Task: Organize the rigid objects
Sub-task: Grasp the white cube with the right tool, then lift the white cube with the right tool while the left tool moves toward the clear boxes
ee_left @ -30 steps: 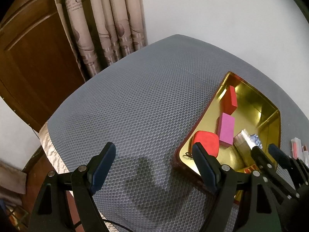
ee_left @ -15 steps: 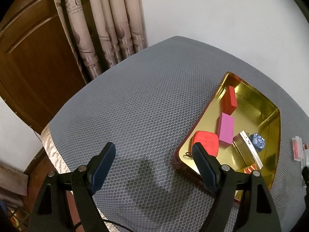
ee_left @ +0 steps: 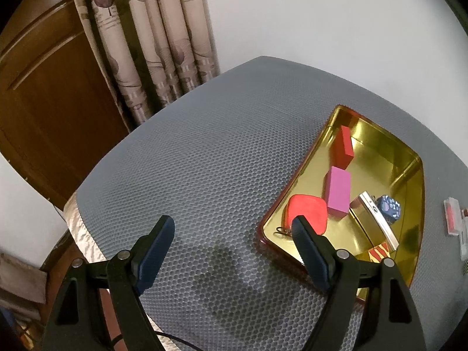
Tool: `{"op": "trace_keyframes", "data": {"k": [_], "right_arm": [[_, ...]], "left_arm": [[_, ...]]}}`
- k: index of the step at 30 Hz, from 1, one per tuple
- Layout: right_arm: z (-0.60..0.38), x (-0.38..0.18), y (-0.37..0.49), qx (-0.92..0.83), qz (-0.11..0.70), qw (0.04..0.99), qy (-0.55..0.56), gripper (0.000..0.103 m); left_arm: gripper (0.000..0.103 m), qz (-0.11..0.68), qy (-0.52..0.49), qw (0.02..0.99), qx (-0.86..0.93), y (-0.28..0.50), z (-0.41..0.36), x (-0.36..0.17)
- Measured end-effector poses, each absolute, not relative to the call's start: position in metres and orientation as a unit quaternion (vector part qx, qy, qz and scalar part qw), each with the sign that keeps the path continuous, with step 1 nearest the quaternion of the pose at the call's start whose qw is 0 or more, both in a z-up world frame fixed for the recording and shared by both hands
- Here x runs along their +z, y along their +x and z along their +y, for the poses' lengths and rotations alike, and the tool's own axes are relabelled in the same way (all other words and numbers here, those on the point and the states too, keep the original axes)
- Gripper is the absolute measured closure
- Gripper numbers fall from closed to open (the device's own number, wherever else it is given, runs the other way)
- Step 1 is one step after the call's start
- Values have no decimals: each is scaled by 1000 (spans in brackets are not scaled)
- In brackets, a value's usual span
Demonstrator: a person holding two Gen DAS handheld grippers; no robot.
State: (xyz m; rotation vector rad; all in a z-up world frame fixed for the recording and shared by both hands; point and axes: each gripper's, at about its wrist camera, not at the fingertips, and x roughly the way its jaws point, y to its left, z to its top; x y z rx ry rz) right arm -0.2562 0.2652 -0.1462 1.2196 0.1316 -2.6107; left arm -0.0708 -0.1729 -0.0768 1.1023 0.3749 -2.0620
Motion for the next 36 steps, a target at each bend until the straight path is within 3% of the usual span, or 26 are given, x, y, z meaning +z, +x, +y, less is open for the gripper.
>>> {"op": "trace_keyframes", "data": {"k": [20,22,23,24,36], "right_arm": [[253,-180,-287,-893,56,141,423,59],[255,-181,-284,-894,51,144,421,61],[256,-181,-283,-894,50,145,421,71],[256,-181,-281,-894,50,146,420,73],[297,-186,-276,-900,41,111,420,73]], "left_arm": [[23,90,431,359,-823,-91,-143,-85],[23,84,430,355,-826,-93,-136,-83],[23,81,431,352,-827,-95,-131,-81],[23,79,433,349,-827,-97,-128,-81],[19,8,464,233,-855,-160,-36,-53]]}}
